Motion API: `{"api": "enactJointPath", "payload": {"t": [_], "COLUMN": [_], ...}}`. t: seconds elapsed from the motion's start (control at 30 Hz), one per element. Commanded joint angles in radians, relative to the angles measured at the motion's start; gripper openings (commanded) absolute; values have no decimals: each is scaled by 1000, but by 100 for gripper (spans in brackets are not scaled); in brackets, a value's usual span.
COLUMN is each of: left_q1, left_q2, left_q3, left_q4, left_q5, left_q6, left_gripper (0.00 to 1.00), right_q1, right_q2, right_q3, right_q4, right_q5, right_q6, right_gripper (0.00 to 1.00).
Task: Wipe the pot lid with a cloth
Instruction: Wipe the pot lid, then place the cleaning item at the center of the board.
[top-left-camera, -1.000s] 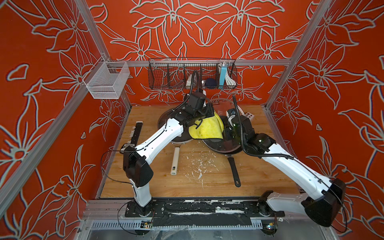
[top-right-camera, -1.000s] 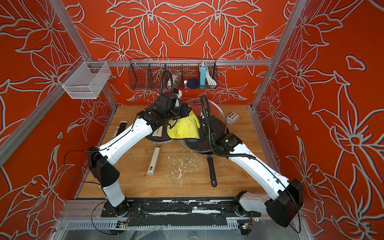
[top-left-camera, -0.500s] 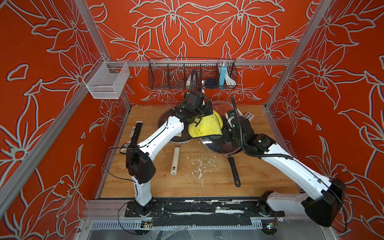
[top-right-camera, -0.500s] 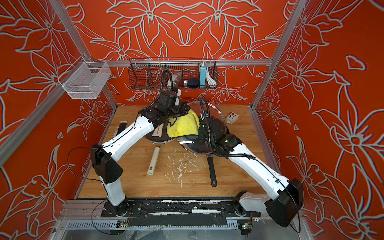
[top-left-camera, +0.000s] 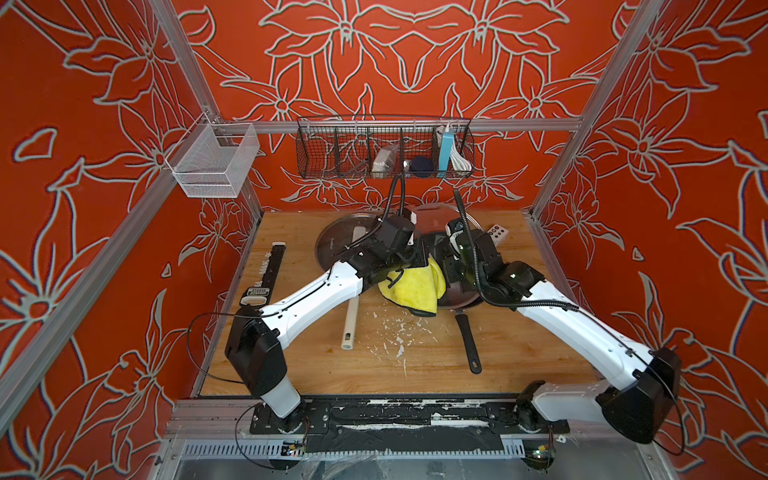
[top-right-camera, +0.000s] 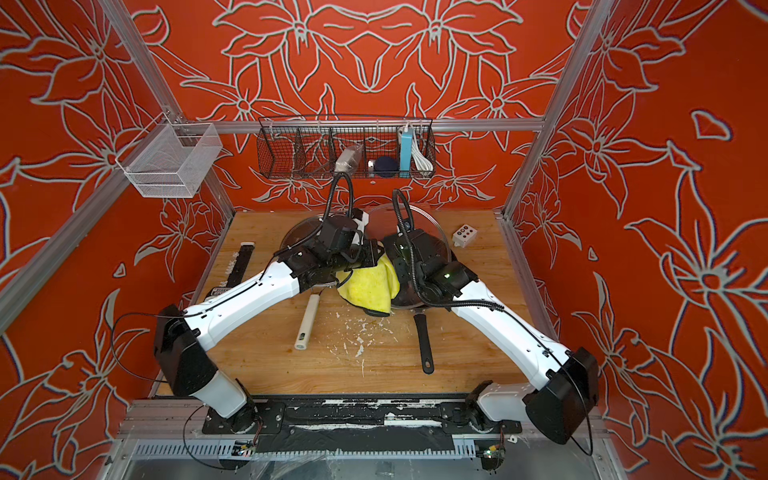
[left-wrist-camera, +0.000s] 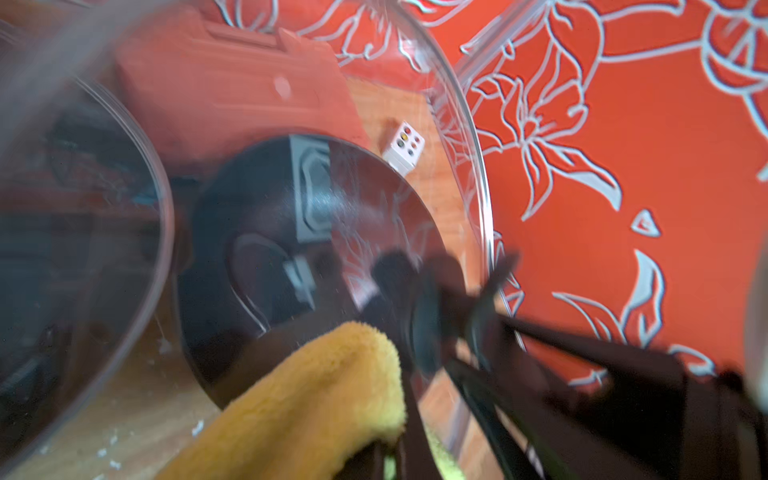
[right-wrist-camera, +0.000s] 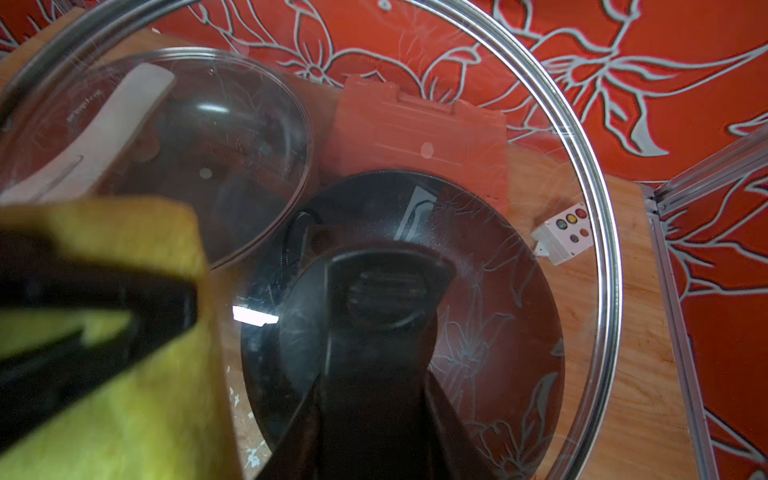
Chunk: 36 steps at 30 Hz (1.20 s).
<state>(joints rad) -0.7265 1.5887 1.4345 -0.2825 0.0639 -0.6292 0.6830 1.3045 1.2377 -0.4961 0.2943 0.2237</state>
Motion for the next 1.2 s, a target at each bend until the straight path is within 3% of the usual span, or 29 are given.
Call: {"api": "enactJointPath", "payload": {"t": [0.0,0.23,0.43,0.53,0.77,1.17], "left_q1": [-34,-63,-62,-63,-67,-71], "left_q2": [-71,-240,-337,-348,-338,-315], "left_q3": [-107,-382,-469,-515,-647,-750], "left_q4": [-14,23,-17,10,104,192], "left_q5": [-10,-36,-37,17,101,127], "left_q6": [-23,-68,5,48,16,86], "left_gripper": [0,0,0,0,0,1], "right_q1": [-2,-20,-48,-60,-80,-127], "right_q2": [-12,52,79,105,158,245], "right_q3": [114,188,234,283,363,370], "right_q4": [214,146,58,-13,-137,-177], "right_q5": [50,78,95,101,97,35], "right_q6": [18,20,29,27,21,58], "right_gripper": [0,0,0,0,0,0]}}
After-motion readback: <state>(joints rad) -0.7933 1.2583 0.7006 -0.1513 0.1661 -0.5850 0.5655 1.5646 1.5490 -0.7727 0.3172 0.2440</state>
